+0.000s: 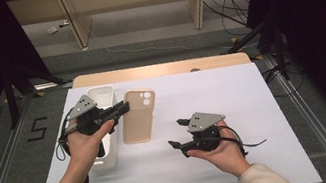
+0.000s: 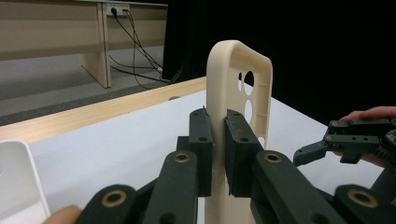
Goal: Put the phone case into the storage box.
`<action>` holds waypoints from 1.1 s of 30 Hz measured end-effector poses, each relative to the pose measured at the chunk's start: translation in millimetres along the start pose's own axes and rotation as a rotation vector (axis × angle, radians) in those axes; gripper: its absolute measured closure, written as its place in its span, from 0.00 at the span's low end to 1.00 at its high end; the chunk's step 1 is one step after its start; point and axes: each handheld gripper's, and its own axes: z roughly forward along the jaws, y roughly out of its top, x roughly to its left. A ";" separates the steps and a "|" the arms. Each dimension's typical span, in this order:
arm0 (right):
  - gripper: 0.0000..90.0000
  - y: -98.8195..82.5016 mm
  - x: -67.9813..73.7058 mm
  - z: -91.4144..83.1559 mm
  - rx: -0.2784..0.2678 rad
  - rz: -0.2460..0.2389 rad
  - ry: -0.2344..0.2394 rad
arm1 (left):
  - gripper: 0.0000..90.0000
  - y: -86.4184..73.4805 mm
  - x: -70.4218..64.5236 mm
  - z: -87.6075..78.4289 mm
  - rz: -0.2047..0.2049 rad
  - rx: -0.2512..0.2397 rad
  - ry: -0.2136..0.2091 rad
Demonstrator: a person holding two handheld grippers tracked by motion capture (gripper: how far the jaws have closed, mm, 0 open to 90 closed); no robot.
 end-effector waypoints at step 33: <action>0.29 -10.9 -9.4 -17.6 -0.030 0.073 -0.040 | 0.92 9.8 10.2 -14.1 0.009 -0.021 0.021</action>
